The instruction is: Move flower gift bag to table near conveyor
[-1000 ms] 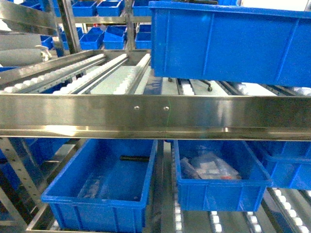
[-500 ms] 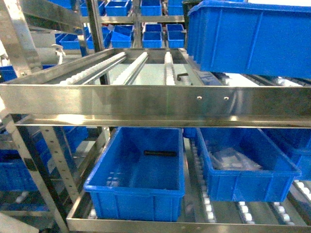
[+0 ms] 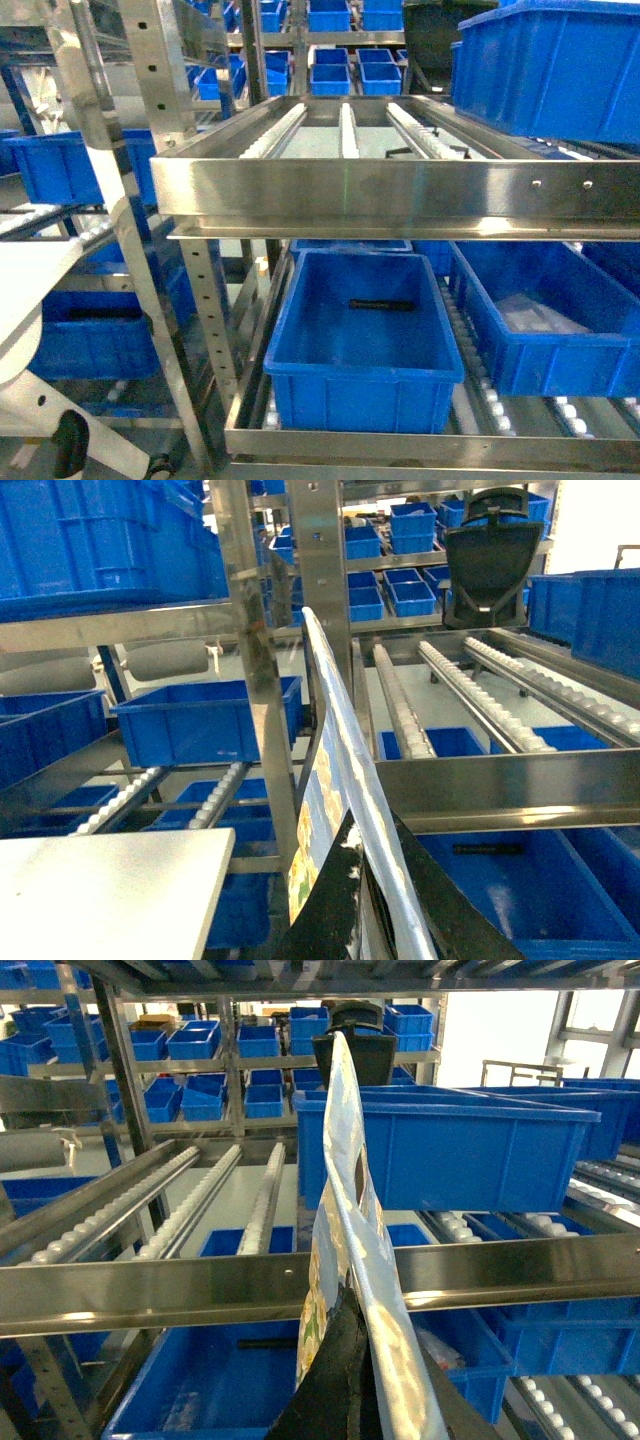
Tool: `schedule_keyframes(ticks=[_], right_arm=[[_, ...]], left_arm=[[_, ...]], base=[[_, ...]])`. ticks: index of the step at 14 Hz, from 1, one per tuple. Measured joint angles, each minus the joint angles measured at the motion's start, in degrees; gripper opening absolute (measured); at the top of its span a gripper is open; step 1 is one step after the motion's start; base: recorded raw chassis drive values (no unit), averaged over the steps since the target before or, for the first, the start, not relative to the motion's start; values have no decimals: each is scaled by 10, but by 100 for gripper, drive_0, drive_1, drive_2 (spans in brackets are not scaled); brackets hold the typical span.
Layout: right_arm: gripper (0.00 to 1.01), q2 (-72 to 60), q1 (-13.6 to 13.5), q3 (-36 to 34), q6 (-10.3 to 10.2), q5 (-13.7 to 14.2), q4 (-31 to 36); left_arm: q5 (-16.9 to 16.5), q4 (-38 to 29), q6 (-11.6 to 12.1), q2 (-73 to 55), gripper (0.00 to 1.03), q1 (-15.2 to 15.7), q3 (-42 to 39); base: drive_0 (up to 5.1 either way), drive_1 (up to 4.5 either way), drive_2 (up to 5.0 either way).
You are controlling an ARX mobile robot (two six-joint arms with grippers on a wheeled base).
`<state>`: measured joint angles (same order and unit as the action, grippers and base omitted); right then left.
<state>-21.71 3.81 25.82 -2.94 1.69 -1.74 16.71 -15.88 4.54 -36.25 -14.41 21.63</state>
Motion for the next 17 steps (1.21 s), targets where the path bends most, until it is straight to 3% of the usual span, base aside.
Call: schedule_keyframes(ticks=[4, 17], right_arm=[[2, 1, 0, 0, 0, 0, 1], [2, 1, 0, 0, 0, 0, 0]], left_arm=[[0, 0, 0, 1, 4, 0, 0], [0, 0, 0, 0, 4, 0, 0]], base=[[-474, 88, 373], [-496, 245, 245]])
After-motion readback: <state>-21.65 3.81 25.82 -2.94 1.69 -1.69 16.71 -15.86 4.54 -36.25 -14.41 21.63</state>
